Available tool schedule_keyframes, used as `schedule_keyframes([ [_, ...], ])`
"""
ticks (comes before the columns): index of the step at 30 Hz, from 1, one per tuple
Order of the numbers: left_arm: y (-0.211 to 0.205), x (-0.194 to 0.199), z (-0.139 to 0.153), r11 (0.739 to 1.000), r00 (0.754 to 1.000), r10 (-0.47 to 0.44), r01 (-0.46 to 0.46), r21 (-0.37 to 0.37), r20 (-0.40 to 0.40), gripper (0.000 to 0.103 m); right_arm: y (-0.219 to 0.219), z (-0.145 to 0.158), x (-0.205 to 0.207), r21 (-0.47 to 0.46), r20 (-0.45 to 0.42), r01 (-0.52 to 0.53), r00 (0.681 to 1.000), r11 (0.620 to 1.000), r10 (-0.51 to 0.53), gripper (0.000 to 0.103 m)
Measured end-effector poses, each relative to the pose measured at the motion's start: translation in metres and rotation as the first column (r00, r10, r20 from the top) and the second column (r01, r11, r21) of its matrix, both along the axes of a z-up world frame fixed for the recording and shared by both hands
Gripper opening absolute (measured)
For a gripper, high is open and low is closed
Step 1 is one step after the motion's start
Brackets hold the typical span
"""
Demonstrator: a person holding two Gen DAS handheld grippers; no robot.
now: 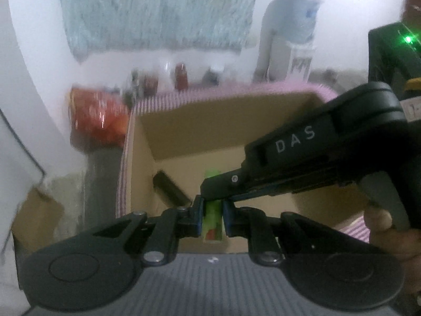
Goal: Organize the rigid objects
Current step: 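Carry the battery with the right gripper over the cardboard box, then open the right gripper to drop the battery into the box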
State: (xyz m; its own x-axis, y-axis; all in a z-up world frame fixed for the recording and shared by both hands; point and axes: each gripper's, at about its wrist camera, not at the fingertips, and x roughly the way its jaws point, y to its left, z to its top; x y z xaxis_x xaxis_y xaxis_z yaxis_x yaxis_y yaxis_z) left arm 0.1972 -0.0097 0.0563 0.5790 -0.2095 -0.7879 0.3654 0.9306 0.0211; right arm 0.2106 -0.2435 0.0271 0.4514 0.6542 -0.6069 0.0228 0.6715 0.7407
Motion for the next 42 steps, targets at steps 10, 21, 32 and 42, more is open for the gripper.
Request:
schedule_keyframes([
  [10, 0.010, 0.036, -0.040, 0.997, 0.991, 0.036, -0.027, 0.074, -0.130, 0.020, 0.011, -0.056, 0.039, 0.028, -0.207, -0.038, 0.977, 0.999, 0.043, 0.016],
  [21, 0.011, 0.022, -0.016, 0.996, 0.999, 0.043, -0.041, 0.074, -0.033, 0.035, -0.001, -0.049, 0.038, 0.079, -0.183, -0.007, 0.983, 0.997, 0.022, 0.017],
  [32, 0.023, -0.039, 0.043, 0.998, 0.994, 0.047, -0.043, -0.044, 0.098, 0.050, -0.062, 0.038, -0.052, 0.136, 0.013, 0.047, 0.999, 0.990, -0.049, 0.017],
  [42, 0.014, -0.134, 0.049, 0.988, 0.987, -0.052, 0.072, -0.134, 0.153, 0.063, -0.113, 0.071, -0.214, 0.114, 0.133, 0.148, 0.978, 0.982, -0.163, 0.021],
])
